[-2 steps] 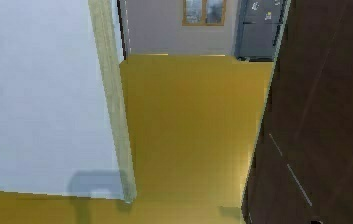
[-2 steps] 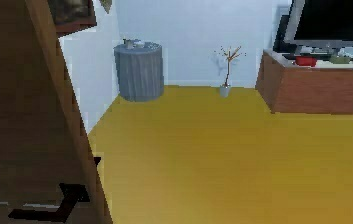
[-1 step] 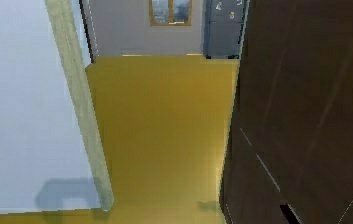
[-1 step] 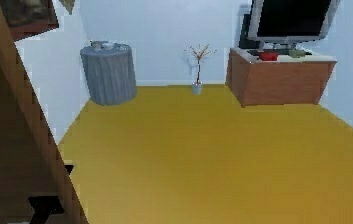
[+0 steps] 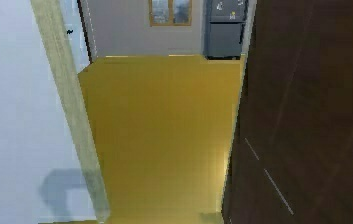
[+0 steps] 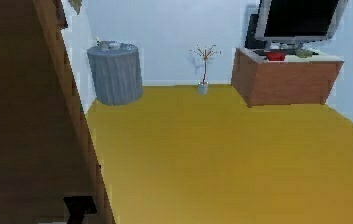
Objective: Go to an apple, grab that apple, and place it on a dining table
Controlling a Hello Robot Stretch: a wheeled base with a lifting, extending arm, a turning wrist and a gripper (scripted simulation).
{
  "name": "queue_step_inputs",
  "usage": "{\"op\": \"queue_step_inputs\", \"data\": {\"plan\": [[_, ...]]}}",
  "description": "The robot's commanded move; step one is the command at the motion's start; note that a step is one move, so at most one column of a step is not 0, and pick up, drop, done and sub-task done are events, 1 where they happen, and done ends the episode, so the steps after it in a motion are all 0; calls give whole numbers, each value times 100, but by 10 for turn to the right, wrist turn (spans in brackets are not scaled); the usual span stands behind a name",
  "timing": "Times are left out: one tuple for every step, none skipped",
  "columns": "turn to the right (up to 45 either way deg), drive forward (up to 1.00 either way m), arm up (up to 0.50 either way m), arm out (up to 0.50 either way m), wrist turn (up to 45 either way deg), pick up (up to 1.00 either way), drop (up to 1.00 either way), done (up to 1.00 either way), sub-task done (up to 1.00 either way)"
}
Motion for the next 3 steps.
{"op": "queue_step_inputs", "data": {"plan": [[0, 100, 0, 0, 0, 0, 0, 0, 0], [30, 0, 0, 0, 0, 0, 0, 0, 0], [0, 20, 0, 0, 0, 0, 0, 0, 0]]}}
